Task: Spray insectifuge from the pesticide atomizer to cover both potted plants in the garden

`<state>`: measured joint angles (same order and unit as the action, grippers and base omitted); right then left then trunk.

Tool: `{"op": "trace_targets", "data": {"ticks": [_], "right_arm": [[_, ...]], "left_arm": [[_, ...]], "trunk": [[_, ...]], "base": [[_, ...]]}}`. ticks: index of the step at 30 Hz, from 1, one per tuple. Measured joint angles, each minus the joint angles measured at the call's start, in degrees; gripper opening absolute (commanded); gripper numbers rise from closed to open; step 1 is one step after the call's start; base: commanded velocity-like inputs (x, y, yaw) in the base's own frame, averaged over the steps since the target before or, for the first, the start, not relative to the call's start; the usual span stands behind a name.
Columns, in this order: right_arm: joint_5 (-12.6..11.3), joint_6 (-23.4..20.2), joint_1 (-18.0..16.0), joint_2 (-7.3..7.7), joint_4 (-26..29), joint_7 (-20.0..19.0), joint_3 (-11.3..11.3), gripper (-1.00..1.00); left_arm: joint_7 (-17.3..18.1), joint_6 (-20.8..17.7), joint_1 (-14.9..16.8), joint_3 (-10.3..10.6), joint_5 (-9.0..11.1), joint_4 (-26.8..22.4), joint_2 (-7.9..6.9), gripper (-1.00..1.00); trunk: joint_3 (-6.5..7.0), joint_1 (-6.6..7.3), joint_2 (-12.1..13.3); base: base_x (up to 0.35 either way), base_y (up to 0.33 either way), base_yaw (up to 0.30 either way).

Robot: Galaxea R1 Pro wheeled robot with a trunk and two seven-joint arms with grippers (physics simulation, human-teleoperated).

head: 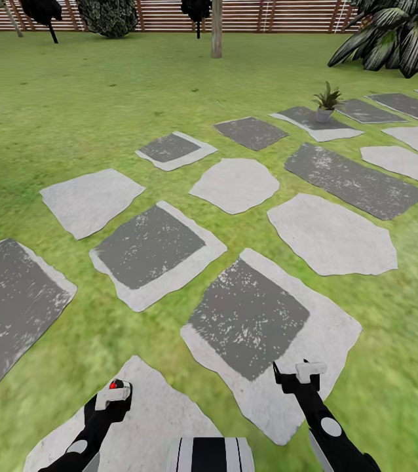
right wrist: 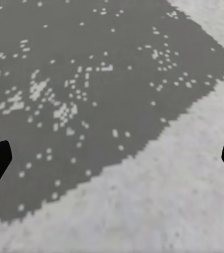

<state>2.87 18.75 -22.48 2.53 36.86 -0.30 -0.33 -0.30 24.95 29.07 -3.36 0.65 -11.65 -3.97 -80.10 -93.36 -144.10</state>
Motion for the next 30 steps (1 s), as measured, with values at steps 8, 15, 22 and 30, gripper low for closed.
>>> {"op": "trace_targets", "data": {"ticks": [8, 15, 22, 30], "right_arm": [[0.00, 0.00, 0.00, 0.00, 0.00, 0.01, 0.00, 1.00], [0.00, 0.00, 0.00, 0.00, 0.00, -0.01, 0.00, 1.00], [0.00, 0.01, 0.00, 0.00, 0.00, 0.01, 0.00, 1.00], [0.00, 0.01, 0.00, 0.00, -0.01, 0.00, 0.00, 1.00]], "left_arm": [[-0.01, -0.02, -0.08, 0.00, 0.03, 0.00, 0.00, 1.00], [0.00, 0.00, -0.18, 0.00, 0.08, 0.00, 0.00, 1.00], [0.01, 0.00, -0.18, 0.00, 0.08, 0.00, 0.02, 1.00], [0.00, 0.00, -0.18, 0.00, 0.08, 0.00, 0.01, 1.00]], "trunk": [[0.00, 0.00, 0.00], [0.00, 0.00, 0.00], [0.00, 0.00, 0.00], [0.00, 0.00, 0.00]], "base": [[0.040, 0.000, 0.000], [0.010, 0.000, 0.000], [0.054, 0.000, 0.000], [0.002, 0.000, 0.000]]}}
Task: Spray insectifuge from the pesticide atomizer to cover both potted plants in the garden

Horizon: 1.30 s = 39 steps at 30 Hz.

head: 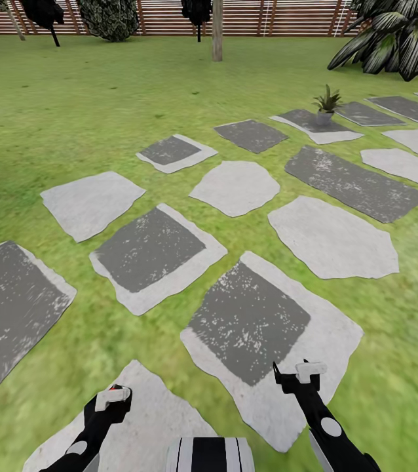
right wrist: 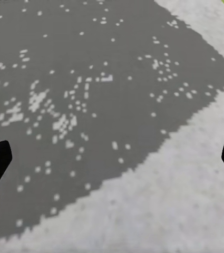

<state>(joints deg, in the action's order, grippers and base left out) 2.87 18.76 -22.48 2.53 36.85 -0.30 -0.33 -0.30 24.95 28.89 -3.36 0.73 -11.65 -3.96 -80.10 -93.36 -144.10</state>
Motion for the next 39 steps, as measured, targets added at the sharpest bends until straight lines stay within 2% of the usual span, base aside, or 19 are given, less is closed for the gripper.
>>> {"op": "trace_targets", "data": {"ticks": [7, 8, 36, 39], "right_arm": [[0.00, 0.00, -0.01, 0.00, 0.01, 0.01, 0.00, 1.00], [0.00, -0.01, -0.01, 0.00, 0.01, 0.02, 0.00, 1.00], [0.00, -0.02, 0.00, -0.03, -0.17, 0.04, 0.00, 1.00], [0.06, 0.07, -0.01, -0.10, -0.33, 0.04, 0.00, 1.00]], "left_arm": [[-0.01, 0.00, 0.00, 0.00, 0.00, -0.07, 0.05, 1.00], [0.00, 0.00, 0.00, 0.00, 0.00, -0.08, 0.06, -1.00], [-0.03, 0.09, -0.01, 0.02, 0.07, -0.17, 0.06, -1.00], [-0.03, 0.00, -0.06, 0.02, 0.07, -0.35, 0.09, -1.00]], "trunk": [[0.00, 0.00, 0.00], [0.00, 0.00, 0.00], [0.00, 0.00, 0.00], [0.66, 0.08, 0.04]], "base": [[0.000, 0.000, 0.000], [0.000, 0.000, 0.000], [0.000, 0.000, 0.000], [0.000, 0.000, 0.000]]}}
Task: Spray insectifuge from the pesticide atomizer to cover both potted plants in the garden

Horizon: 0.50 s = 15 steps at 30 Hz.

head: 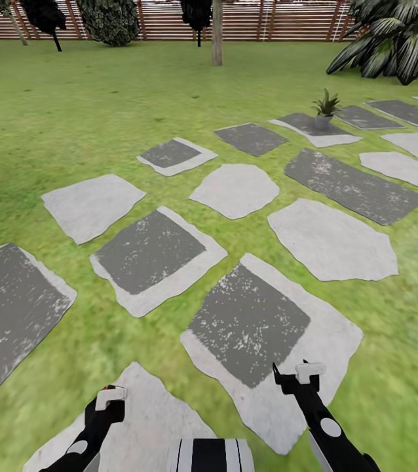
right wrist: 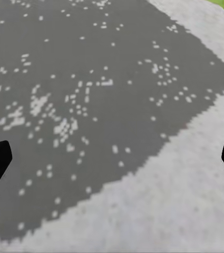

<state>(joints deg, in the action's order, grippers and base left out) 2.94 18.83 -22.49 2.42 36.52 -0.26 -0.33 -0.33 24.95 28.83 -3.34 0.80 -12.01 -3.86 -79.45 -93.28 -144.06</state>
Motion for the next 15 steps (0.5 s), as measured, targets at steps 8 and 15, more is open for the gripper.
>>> {"op": "trace_targets", "data": {"ticks": [8, 15], "right_arm": [[-0.04, 0.00, 0.01, -0.15, 0.20, 0.00, -0.01, 1.00], [0.01, 0.00, 0.01, -0.19, 0.12, 0.16, -0.01, 1.00]], "left_arm": [[0.00, -0.09, 0.00, -0.06, 0.01, -0.09, -0.03, -1.00], [0.50, -0.77, 0.06, 0.02, -0.04, -0.48, -0.15, -1.00]], "trunk": [[1.77, 0.21, 0.11], [3.33, 0.39, 0.20]], "base": [[0.000, 0.000, 0.000], [0.000, 0.000, 0.000]]}}
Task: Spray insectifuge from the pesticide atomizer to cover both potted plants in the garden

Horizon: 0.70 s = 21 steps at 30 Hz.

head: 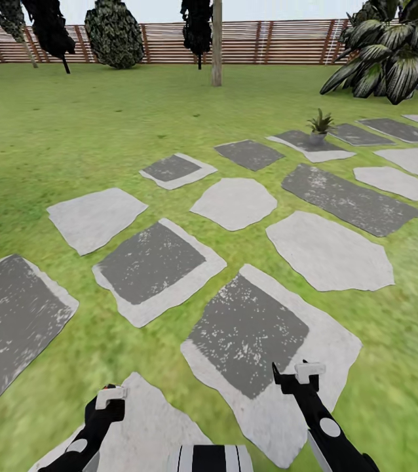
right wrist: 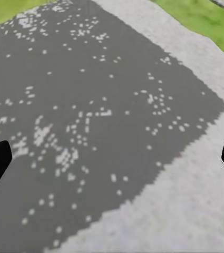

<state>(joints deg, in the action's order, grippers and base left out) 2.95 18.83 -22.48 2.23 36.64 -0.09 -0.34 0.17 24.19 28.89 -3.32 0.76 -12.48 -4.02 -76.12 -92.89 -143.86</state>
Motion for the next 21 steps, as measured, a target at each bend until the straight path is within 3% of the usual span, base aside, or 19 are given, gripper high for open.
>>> {"op": "trace_targets", "data": {"ticks": [5, 7, 8, 9, 11, 12, 14, 18, 21], "right_arm": [[0.00, 0.05, 0.00, 0.31, -0.59, 0.12, 0.12, 1.00], [-0.05, 0.27, 0.07, 0.52, -3.88, 0.30, 0.35, 1.00], [-0.05, 0.32, 0.09, 0.61, -4.73, 0.32, 0.44, 1.00], [-0.10, 0.38, 0.18, 3.16, -5.99, 0.36, 0.45, 1.00], [-0.10, 0.42, 0.42, 3.87, -7.95, 0.39, 0.46, 1.00], [-0.25, 1.09, 0.73, 4.23, -13.17, 0.44, 0.50, 1.00], [-0.40, 2.62, 0.76, 4.29, -17.28, 0.45, 0.49, 1.00], [-0.60, 13.18, 0.80, 4.23, -25.42, 0.42, 0.42, 1.00], [-0.62, 17.49, 0.80, 4.19, -27.63, 0.41, 0.39, 1.00]], "left_arm": [[0.03, -0.08, 0.00, 0.70, -0.60, -0.05, 0.31, -1.00], [-0.40, 0.24, -0.16, 0.65, -0.61, 0.65, 0.10, -1.00], [-0.50, 0.33, -1.45, 0.51, -0.43, 0.80, 0.01, -1.00], [-0.62, 0.65, -4.44, 0.13, -0.19, 0.80, -0.02, -1.00], [-0.70, 0.78, -6.71, 0.00, -0.08, 0.67, -0.01, -1.00], [-0.83, 0.83, -8.16, -0.13, -0.03, 0.47, -0.01, -1.00], [-1.16, 0.85, -8.49, -0.10, -0.09, 0.56, -0.06, -1.00], [-2.97, 0.85, -8.90, -0.13, -0.15, 0.77, -0.22, -1.00], [-3.57, 0.87, -9.81, -0.13, -0.11, 0.76, -0.26, -1.00]], "trunk": [[1.11, 0.13, 0.07], [1.55, 0.18, 0.09], [1.81, 0.20, 0.11], [2.12, 0.24, 0.12], [2.73, 0.28, 0.15], [3.03, 0.30, 0.16], [3.66, 0.36, 0.19], [4.89, 0.46, 0.24], [5.82, 0.54, 0.28]], "base": [[0.000, 0.000, 0.000], [0.000, 0.000, -0.013], [0.000, 0.000, -0.099], [0.000, 0.000, -0.105], [0.000, 0.000, -0.112], [0.000, 0.000, -0.115], [0.000, 0.000, -0.116], [0.000, 0.000, -0.116], [0.000, 0.000, -0.117]]}}
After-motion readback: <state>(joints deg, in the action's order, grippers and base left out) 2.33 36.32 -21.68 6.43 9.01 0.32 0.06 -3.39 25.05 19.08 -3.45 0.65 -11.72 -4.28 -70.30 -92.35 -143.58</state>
